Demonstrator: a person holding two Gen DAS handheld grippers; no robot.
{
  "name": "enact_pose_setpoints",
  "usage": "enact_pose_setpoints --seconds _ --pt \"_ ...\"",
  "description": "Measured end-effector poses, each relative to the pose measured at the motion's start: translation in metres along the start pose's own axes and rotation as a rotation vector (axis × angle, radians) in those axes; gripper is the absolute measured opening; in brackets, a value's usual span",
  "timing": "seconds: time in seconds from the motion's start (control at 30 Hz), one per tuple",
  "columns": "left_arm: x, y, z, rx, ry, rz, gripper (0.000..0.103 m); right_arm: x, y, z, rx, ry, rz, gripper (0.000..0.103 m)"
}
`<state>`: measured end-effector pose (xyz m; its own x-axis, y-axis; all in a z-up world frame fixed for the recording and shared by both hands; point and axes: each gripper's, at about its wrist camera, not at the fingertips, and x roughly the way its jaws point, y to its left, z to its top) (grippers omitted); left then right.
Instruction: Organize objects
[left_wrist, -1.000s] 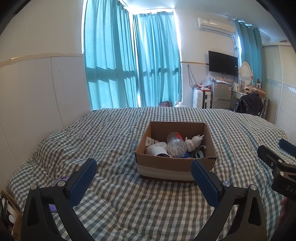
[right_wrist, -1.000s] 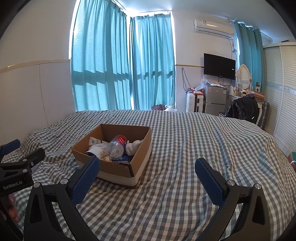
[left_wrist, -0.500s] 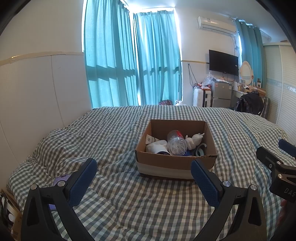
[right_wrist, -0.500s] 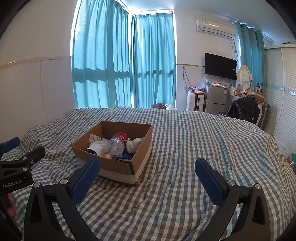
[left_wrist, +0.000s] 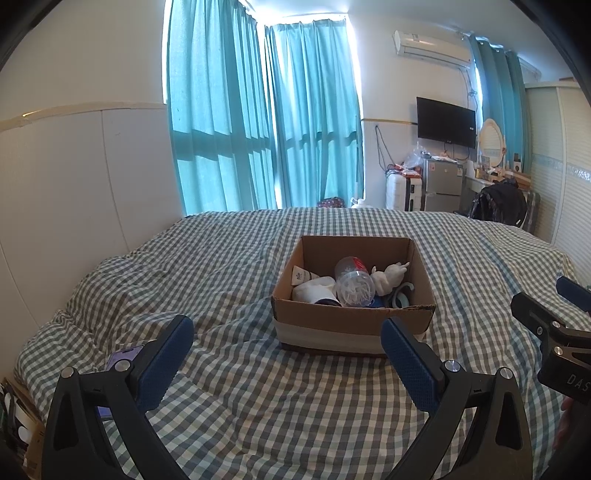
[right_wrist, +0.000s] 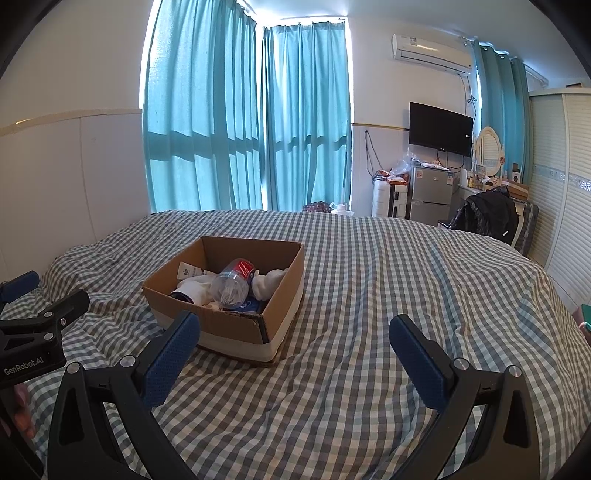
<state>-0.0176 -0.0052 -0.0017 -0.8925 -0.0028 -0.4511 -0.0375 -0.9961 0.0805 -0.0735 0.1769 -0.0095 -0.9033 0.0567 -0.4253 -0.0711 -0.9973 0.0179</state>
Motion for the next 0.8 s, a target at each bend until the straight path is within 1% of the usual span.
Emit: enact_pose_setpoints --seconds 0.8 --pt "0.0026 0.0026 -0.0019 0.014 0.013 0.006 0.103 0.0029 0.0034 -0.0037 -0.009 0.011 -0.006 0.103"
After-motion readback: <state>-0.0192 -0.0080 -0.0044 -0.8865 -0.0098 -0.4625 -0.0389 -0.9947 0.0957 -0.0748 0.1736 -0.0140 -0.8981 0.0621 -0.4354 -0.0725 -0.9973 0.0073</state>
